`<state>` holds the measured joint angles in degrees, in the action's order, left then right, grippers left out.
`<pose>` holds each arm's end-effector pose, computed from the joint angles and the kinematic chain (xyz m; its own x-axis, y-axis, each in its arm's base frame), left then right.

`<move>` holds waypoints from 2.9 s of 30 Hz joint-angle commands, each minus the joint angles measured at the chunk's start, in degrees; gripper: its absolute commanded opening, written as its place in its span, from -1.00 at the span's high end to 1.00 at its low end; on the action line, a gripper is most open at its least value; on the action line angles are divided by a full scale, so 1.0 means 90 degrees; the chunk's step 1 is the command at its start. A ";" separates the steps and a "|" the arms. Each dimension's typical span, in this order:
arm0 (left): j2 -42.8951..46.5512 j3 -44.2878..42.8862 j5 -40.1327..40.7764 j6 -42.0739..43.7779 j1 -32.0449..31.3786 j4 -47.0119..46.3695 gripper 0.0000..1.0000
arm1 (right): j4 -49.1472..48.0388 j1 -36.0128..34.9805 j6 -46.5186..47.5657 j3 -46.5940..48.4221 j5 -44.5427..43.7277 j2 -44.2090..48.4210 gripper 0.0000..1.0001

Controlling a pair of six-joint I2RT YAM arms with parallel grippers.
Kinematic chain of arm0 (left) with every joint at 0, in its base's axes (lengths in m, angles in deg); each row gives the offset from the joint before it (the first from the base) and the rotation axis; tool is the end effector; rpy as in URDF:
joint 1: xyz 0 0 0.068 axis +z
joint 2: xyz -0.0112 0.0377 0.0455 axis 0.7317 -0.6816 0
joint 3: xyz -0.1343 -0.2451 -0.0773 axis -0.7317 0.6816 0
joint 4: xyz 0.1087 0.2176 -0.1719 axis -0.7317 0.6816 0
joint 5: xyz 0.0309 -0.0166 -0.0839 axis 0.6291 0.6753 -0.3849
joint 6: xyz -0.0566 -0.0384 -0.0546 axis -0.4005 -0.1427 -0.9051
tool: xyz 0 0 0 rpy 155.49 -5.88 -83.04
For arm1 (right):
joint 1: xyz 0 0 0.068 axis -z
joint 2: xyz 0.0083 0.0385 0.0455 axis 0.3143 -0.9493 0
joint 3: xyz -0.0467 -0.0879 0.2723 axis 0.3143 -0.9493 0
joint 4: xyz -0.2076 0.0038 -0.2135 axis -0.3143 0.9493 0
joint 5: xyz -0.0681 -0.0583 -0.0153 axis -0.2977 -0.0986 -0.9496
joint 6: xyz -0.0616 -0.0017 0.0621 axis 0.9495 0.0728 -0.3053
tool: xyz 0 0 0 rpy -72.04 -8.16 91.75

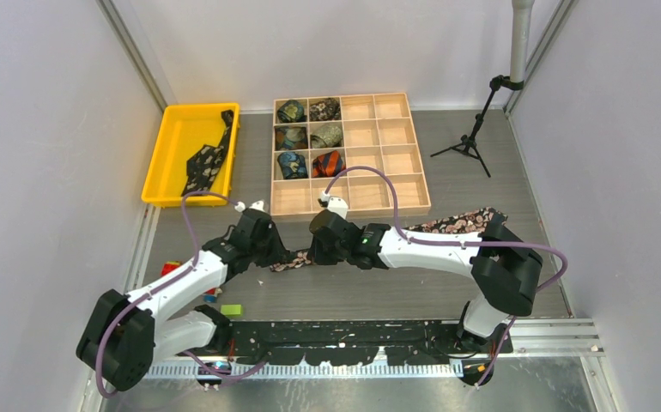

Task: Roll the ties
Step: Roll the tie at the center of the board.

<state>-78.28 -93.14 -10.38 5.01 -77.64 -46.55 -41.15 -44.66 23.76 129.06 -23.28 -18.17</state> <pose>0.2190 -0.1281 0.1386 -0.8264 -0.3455 -0.4446 -0.1336 0.8874 -0.4412 0.1982 0.3590 0.1792 -0.8557 0.0607 -0.5138 -0.2280 0.8472 0.4798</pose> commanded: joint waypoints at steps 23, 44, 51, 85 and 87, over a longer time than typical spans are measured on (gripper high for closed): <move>0.1786 -0.0315 0.0892 0.0376 0.0032 0.1488 0.40 | 0.0944 0.0038 0.0201 0.2153 0.0158 -0.0983 0.33; 0.0026 0.0115 -0.0601 0.0335 0.0035 -0.0745 0.83 | 0.1062 0.0771 0.0197 0.2183 0.1025 -0.1052 0.18; -0.0147 0.0159 -0.0581 0.0520 0.0041 -0.0800 1.00 | 0.0747 0.0774 0.0176 0.2211 0.1771 -0.1406 0.16; 0.0697 0.0257 -0.1259 0.0931 0.0042 -0.0682 1.00 | -0.0054 0.0948 0.0390 0.2305 0.3465 -0.2840 0.42; 0.0870 0.0116 -0.1232 0.0931 0.0043 -0.0427 1.00 | -0.0072 0.0956 0.0385 0.2310 0.3467 -0.2850 0.42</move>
<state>-73.34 -88.40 -18.12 13.71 -76.94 -50.77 -36.45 -35.62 27.47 148.80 6.23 -44.10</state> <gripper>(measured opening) 0.007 0.291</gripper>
